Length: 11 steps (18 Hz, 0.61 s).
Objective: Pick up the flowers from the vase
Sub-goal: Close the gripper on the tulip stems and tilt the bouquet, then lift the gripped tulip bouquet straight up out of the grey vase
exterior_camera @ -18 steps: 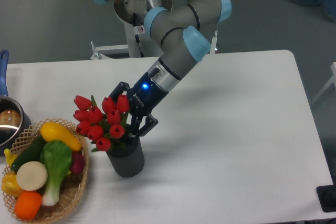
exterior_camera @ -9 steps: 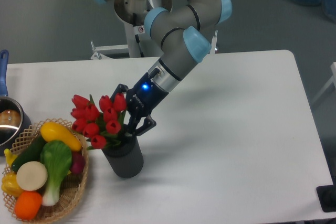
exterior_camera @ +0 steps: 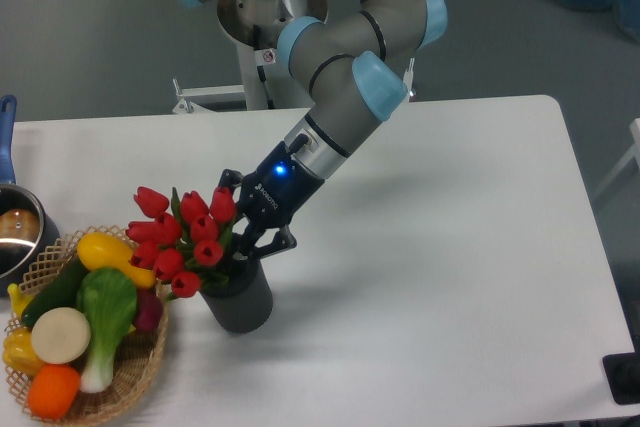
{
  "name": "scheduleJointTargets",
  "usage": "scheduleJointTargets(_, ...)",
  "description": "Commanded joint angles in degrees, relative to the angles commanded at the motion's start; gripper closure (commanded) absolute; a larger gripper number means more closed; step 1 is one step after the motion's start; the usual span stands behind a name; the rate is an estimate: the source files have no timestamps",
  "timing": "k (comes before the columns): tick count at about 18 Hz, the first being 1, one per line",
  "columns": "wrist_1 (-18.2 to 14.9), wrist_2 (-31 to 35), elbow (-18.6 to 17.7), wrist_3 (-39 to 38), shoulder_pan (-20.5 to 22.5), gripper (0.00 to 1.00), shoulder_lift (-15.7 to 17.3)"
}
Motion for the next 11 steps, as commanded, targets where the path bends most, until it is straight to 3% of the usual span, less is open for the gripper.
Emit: scheduleJointTargets(11, 0.1, -9.7, -0.7, -1.0, 2.0, 0.71, 2.5)
